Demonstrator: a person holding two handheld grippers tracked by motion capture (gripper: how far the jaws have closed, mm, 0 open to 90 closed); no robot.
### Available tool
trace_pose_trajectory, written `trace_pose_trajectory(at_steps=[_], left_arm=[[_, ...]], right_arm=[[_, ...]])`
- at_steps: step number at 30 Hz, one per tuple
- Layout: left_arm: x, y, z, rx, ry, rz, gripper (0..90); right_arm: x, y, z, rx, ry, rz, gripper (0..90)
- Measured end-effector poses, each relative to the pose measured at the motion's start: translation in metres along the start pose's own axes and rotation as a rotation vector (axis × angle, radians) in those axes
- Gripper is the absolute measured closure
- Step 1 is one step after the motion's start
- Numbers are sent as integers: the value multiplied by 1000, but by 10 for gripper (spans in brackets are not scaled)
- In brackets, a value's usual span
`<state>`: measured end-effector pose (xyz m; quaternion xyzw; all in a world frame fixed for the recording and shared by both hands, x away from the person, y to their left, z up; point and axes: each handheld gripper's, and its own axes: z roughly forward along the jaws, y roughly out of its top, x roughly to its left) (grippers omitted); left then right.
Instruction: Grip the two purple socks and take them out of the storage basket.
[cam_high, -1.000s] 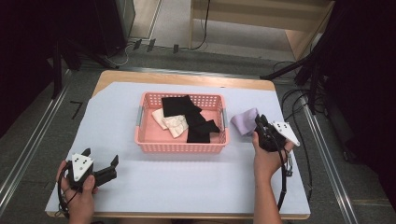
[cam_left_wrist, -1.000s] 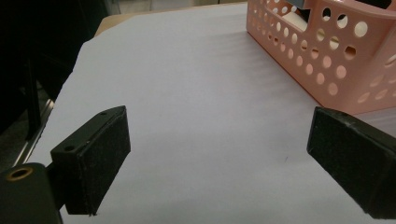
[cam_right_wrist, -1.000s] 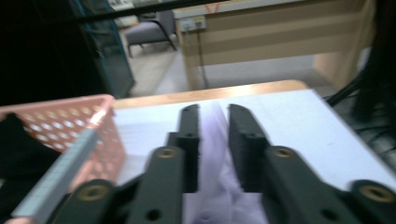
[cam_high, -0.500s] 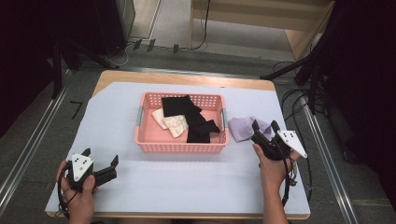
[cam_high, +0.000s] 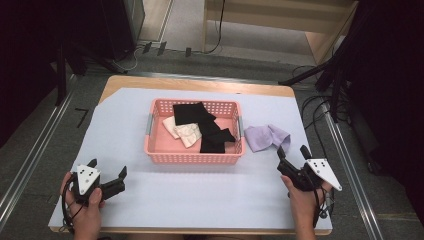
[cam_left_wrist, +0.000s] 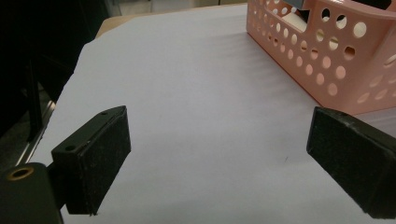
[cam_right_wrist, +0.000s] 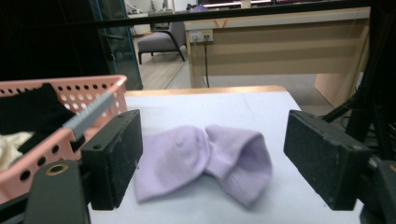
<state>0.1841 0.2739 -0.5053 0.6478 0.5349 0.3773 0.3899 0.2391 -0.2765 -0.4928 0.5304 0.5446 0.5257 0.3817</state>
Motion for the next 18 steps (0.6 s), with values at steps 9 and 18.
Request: trace_pose_trajectory(at_steps=[9,18], left_arm=[[0,0,0,-2,3,9,71],[-1,0,0,7,6,17,71]], right_arm=[[-20,-15,-26,16,-43,6,172],[-40,-26,-47,38,-67,-6,159]])
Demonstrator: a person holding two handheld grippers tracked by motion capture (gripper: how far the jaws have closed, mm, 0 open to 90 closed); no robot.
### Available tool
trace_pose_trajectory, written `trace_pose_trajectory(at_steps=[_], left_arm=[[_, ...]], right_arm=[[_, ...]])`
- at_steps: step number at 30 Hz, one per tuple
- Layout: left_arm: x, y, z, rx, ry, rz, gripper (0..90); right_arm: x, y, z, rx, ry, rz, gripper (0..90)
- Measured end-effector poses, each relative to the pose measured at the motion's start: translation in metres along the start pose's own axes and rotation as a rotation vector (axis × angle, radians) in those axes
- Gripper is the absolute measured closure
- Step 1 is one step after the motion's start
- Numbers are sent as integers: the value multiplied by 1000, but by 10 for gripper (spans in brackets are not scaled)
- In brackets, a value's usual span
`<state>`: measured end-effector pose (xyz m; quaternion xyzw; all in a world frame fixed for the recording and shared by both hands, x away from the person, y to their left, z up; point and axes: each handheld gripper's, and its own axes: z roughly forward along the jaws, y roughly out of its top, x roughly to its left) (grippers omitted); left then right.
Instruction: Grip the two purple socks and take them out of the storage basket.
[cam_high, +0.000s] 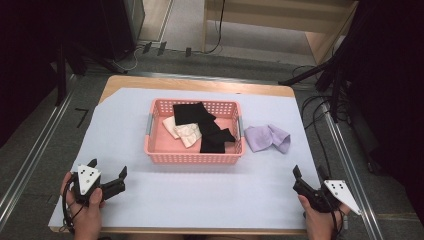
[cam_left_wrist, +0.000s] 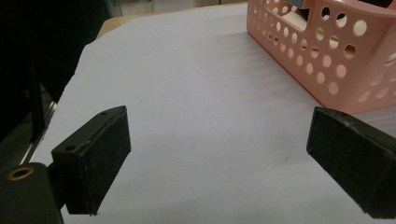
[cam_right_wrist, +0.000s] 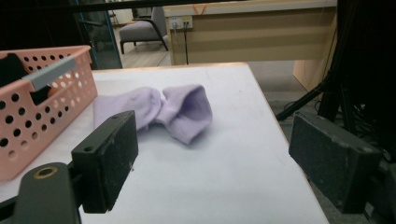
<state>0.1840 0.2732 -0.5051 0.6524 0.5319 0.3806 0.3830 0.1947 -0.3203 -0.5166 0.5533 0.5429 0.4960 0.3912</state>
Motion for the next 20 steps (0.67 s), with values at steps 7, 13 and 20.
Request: trace_pose_trajectory(at_steps=[7,13,20], left_arm=[[1,1,2,14,-6,-8,71],[-1,1,2,24,-6,11,71],[-12,0,1,10,42,105,74]], right_arm=[[-7,-12,-8,33,-5,19,155],[-7,-13,-10,12,-11,18,155],[-3,-11,-3,90,11,-30,197]])
